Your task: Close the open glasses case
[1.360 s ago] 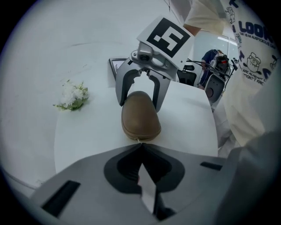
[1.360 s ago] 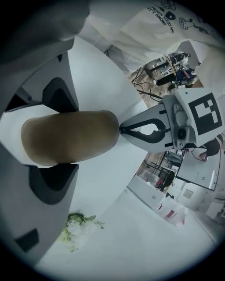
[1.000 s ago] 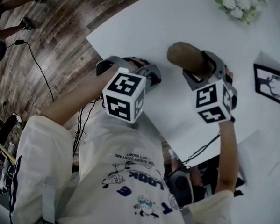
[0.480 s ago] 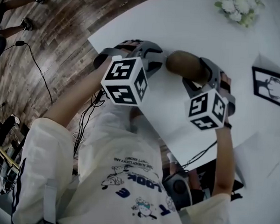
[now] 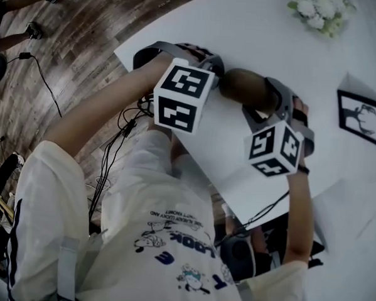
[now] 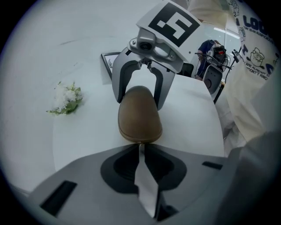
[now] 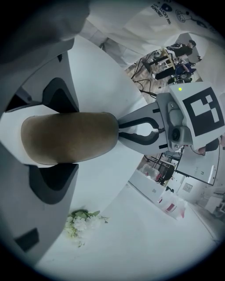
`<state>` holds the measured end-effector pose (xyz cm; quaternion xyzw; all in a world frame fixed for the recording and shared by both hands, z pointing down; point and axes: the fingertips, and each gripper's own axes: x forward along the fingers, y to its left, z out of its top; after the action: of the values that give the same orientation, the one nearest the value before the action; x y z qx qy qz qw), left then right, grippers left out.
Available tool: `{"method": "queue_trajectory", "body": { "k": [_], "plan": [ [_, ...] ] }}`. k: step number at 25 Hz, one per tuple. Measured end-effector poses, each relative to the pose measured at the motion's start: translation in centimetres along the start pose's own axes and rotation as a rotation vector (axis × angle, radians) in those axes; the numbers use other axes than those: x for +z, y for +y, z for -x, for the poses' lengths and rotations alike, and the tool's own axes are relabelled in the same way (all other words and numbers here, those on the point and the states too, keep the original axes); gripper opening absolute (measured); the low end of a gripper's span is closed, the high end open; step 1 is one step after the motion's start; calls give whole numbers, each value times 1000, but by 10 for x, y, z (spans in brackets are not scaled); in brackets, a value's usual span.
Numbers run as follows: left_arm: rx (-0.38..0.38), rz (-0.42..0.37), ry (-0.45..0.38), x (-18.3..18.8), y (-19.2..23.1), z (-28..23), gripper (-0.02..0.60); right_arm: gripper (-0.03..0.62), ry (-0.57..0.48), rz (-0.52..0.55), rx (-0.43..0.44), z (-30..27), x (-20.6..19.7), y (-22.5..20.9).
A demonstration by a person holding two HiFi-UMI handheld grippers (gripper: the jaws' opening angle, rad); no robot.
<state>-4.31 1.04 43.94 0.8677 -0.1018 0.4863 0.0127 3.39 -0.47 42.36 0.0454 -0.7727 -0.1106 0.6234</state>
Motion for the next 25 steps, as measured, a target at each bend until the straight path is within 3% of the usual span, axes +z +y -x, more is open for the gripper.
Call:
{"method": "queue_trajectory", "body": {
  "k": [2, 12, 16, 25],
  "plan": [
    [10, -17, 0, -1, 1, 0, 9, 351, 3, 6, -2, 0, 1, 0],
    [12, -21, 13, 0, -12, 4, 0, 350, 8, -15, 0, -2, 0, 0],
    [18, 85, -10, 4, -30, 4, 0, 350, 15, -23, 2, -2, 1, 0],
    [69, 430, -41, 16, -46, -9, 0, 351, 25, -25, -17, -3, -1, 0]
  ]
}}
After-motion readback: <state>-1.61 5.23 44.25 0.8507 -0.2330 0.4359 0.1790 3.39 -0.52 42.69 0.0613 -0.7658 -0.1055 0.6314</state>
